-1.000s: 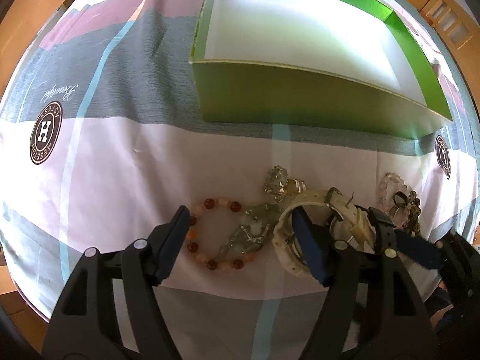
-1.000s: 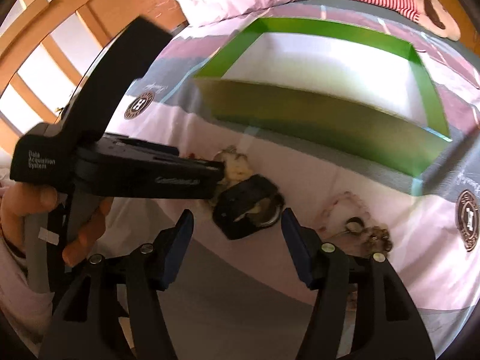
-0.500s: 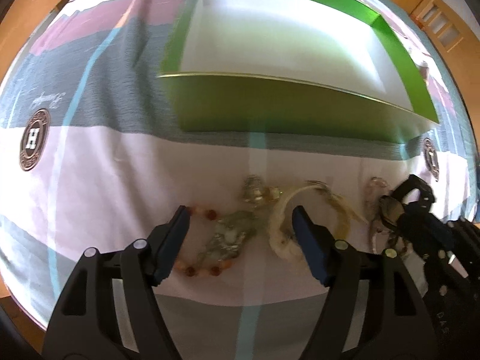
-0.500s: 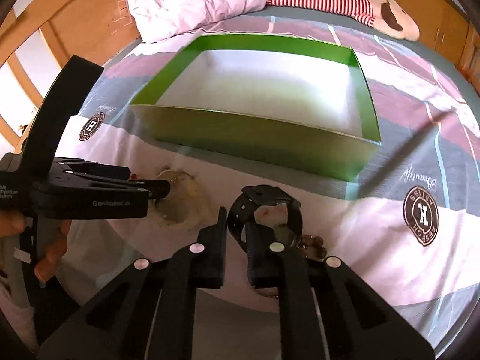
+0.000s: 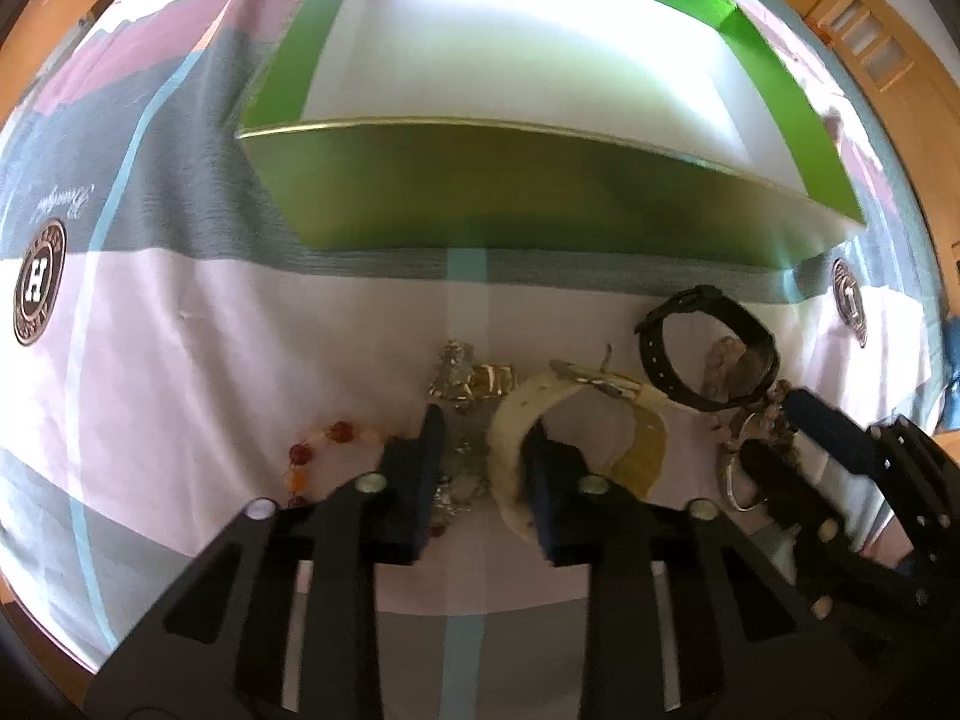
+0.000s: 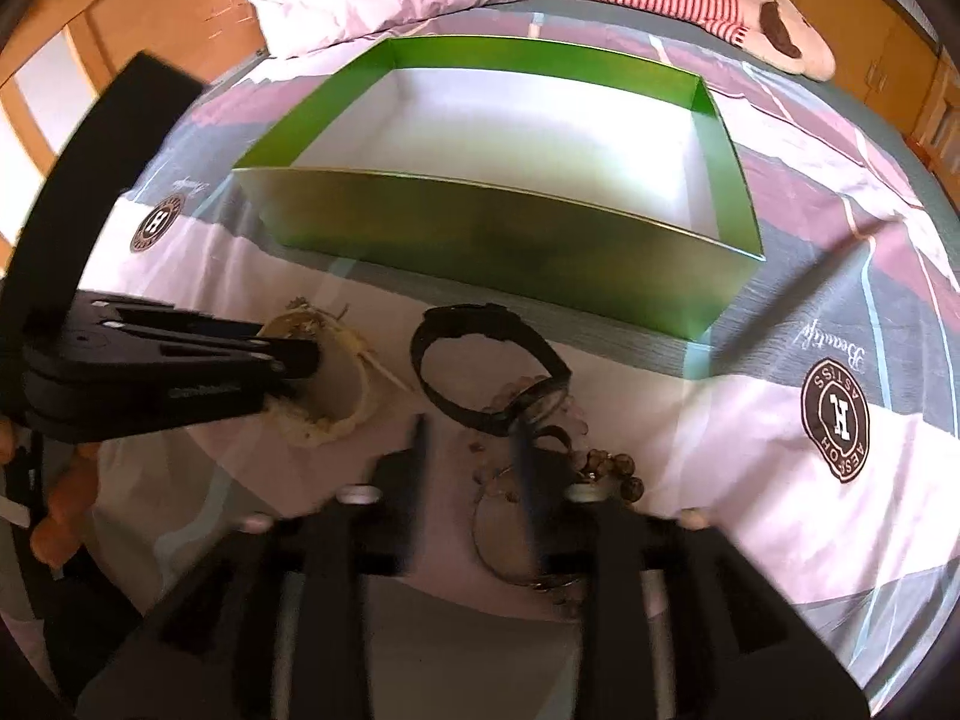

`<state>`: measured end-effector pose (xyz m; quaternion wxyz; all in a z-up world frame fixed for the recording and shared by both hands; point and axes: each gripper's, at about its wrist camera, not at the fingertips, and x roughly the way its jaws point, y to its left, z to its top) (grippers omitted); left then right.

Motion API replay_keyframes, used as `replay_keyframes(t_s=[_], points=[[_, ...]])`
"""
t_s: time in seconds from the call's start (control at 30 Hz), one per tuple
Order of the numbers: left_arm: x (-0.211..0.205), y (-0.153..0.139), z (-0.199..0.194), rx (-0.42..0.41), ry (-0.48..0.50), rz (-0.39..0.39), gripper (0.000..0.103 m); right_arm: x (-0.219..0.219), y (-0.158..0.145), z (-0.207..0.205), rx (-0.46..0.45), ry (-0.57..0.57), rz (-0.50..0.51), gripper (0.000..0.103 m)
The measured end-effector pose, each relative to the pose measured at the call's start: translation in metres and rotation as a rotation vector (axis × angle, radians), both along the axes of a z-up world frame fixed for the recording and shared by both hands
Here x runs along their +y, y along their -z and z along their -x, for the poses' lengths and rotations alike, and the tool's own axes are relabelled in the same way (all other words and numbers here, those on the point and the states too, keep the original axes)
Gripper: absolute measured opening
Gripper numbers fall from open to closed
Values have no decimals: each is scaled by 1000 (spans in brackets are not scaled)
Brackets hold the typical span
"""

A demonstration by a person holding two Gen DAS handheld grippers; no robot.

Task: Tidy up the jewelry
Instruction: 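Lift both watches and carry them toward the green box with both tools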

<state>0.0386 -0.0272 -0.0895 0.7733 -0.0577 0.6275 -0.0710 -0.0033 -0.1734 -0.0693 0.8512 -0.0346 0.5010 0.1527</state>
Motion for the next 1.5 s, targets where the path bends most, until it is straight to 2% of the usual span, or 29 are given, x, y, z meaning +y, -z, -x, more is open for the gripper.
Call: replay_keyframes(t_s=[0.1,0.13,0.2,0.27,0.37,0.43,0.47,0.57,0.67,0.9,0.97,1.03,1.07,1.37,1.43,1.5], points=[[5,0,-1,10,-15,27,25,-6,1,-7,-6,37,-60,60],[5,1,-1,12,-15,23,25,-4,3,-10,-20,46,-39,63],[3,2,-1,14,-9,21,25,4,6,-13,-52,38,37,77],[15,0,5,13,-4,19,25,12,11,-15,-64,14,87,78],[11,3,6,18,-3,17,26,22,20,-16,-59,-11,139,78],[8,4,4,19,-7,17,27,25,26,-17,-43,-19,134,73],[8,4,5,15,-15,19,25,24,26,-17,-39,-15,132,56],[15,-1,6,10,-24,62,14,17,22,-18,-31,4,88,37],[19,-7,8,0,-29,88,12,6,17,-20,-24,39,39,34],[50,-23,5,-42,-105,157,13,0,11,-17,-30,55,23,34],[58,-26,3,-49,-148,162,23,0,13,-18,-21,54,25,34],[64,-27,2,-55,-168,164,47,0,15,-18,-13,56,26,34],[65,-29,2,-64,-176,160,50,0,15,-17,-12,57,26,34],[45,-29,2,-88,-98,122,51,1,16,-17,-12,55,35,34],[40,-24,-1,-83,-102,99,58,2,17,-17,-17,51,41,37],[37,-19,-3,-80,-111,87,62,3,18,-18,-22,51,50,45]])
